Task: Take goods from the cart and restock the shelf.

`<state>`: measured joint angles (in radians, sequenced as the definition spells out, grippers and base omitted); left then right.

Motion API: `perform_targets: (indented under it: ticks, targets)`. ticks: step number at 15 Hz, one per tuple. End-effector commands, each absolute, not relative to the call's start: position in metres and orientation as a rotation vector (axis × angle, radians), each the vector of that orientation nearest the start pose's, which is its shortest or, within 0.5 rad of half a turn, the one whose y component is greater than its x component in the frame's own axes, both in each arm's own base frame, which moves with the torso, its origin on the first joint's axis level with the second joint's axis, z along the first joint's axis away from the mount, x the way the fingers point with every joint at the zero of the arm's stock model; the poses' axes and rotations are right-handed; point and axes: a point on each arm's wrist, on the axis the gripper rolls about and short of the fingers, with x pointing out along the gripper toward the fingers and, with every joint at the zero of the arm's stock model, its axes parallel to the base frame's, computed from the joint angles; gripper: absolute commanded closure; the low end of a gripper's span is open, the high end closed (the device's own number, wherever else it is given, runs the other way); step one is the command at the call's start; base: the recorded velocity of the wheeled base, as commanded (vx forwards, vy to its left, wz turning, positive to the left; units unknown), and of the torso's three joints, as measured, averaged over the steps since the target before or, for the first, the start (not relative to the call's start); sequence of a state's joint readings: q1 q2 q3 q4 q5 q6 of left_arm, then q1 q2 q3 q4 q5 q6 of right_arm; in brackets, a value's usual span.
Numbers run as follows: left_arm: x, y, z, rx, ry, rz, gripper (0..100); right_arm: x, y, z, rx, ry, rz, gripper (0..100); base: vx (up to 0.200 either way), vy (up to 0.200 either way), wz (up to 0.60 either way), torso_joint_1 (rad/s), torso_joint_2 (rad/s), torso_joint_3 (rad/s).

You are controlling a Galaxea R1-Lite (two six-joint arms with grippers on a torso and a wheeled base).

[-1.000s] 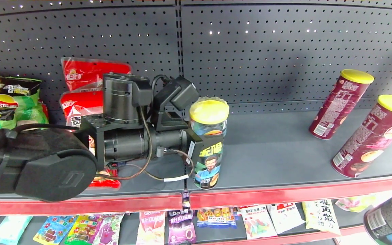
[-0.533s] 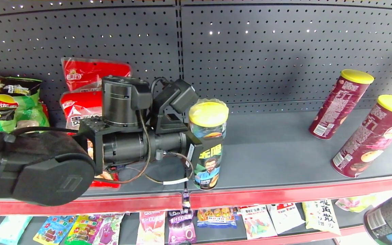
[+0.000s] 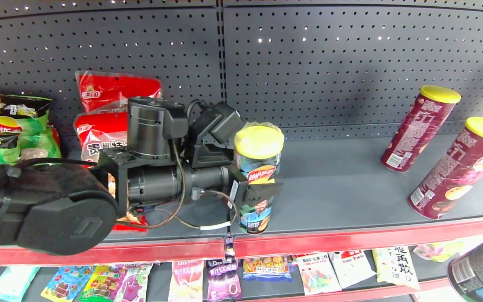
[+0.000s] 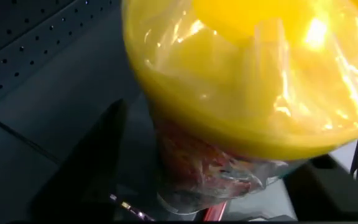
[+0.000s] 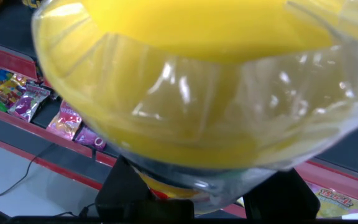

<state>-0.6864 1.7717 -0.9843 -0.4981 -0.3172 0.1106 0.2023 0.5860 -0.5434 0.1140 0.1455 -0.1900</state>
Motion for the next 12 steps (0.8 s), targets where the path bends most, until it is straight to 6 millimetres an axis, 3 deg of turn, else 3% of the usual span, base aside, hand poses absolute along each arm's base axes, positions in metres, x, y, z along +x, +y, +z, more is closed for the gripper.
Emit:
perform_targets:
  ticks: [1, 4, 7, 12]
  targets:
    - [0.253, -0.216, 0.194, 0.156, 0.241, -1.010, 0, 0.028, 0.009, 0.218, -0.193, 0.125, 0.363, 100, 0.000, 0.000, 0.00, 0.000, 0.00, 0.000]
    - [0.243, -0.207, 0.188, 0.160, 0.269, -1.007, 0, 0.029, 0.009, 0.219, -0.192, 0.125, 0.365, 100, 0.000, 0.000, 0.00, 0.000, 0.00, 0.000]
    - [0.225, -0.181, 0.179, 0.168, 0.316, -0.964, 0, 0.035, 0.011, 0.219, -0.194, 0.147, 0.376, 100, 0.000, 0.000, 0.00, 0.000, 0.00, 0.000]
    - [0.198, -0.143, 0.167, 0.167, 0.333, -0.885, 0, 0.075, 0.024, 0.229, -0.198, 0.177, 0.441, 100, 0.000, 0.000, 0.00, 0.000, 0.00, 0.000]
